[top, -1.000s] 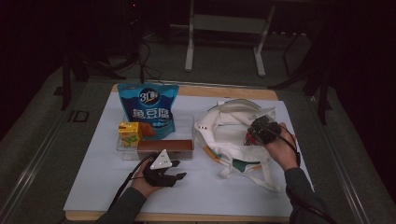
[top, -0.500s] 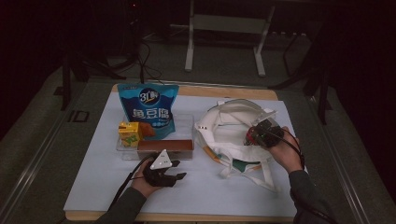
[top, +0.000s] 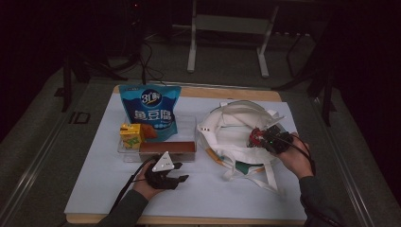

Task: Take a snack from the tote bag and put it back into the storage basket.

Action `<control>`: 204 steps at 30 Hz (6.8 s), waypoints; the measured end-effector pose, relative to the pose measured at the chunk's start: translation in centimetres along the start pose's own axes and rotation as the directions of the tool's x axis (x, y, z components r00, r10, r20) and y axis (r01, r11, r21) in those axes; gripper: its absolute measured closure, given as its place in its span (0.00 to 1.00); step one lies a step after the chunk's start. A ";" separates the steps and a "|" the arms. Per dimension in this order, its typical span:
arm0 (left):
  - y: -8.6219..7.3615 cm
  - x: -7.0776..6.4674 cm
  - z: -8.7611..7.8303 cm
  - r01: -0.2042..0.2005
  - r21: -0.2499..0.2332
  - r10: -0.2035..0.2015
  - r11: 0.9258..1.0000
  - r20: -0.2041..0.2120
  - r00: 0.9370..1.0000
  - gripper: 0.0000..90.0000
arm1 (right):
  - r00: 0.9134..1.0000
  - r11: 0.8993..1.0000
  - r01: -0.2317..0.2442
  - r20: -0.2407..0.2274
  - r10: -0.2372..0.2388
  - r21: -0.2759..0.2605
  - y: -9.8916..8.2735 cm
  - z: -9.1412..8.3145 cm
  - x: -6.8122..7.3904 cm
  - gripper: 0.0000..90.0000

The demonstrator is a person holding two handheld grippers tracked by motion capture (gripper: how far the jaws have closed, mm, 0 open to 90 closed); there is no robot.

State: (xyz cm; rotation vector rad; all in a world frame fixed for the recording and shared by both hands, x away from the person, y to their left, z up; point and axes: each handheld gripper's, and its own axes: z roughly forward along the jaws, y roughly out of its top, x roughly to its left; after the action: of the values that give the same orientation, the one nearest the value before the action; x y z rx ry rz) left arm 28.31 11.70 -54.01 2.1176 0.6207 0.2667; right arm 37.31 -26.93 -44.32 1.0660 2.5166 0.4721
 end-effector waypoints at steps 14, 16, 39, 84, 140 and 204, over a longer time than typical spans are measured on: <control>0.0 0.0 0.0 0.001 0.001 -0.001 1.000 0.001 1.000 0.51 | 1.000 0.999 -0.005 0.012 0.005 0.039 -0.9 0.8 -0.4 1.00; 0.0 0.0 0.0 0.001 0.000 -0.001 1.000 0.001 1.000 0.51 | 1.000 0.999 -0.003 0.012 0.002 0.037 -0.7 0.9 -0.2 1.00; 0.0 0.0 0.0 -0.001 0.002 0.001 1.000 0.003 1.000 0.51 | 0.995 0.995 -0.095 -0.046 0.093 -0.029 2.2 -0.4 -1.2 0.48; 0.0 0.0 0.0 -0.002 0.004 0.002 1.000 0.003 1.000 0.51 | 0.972 0.970 -0.229 -0.029 0.232 0.078 3.8 4.0 -2.1 0.27; 0.0 0.0 0.1 -0.002 0.005 0.002 1.000 0.003 1.000 0.51 | 0.965 0.959 -0.259 -0.023 0.263 0.112 4.8 5.3 -1.0 0.29; 0.0 0.1 -0.1 0.001 -0.004 -0.001 1.000 0.007 1.000 0.51 | 0.987 0.987 -0.157 -0.040 0.158 0.030 7.4 0.8 1.2 0.29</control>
State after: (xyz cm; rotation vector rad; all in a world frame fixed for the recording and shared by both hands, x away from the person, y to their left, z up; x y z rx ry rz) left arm 28.33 11.78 -54.00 2.1130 0.6167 0.2595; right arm 41.46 -21.07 -42.05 1.2844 2.4924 0.5114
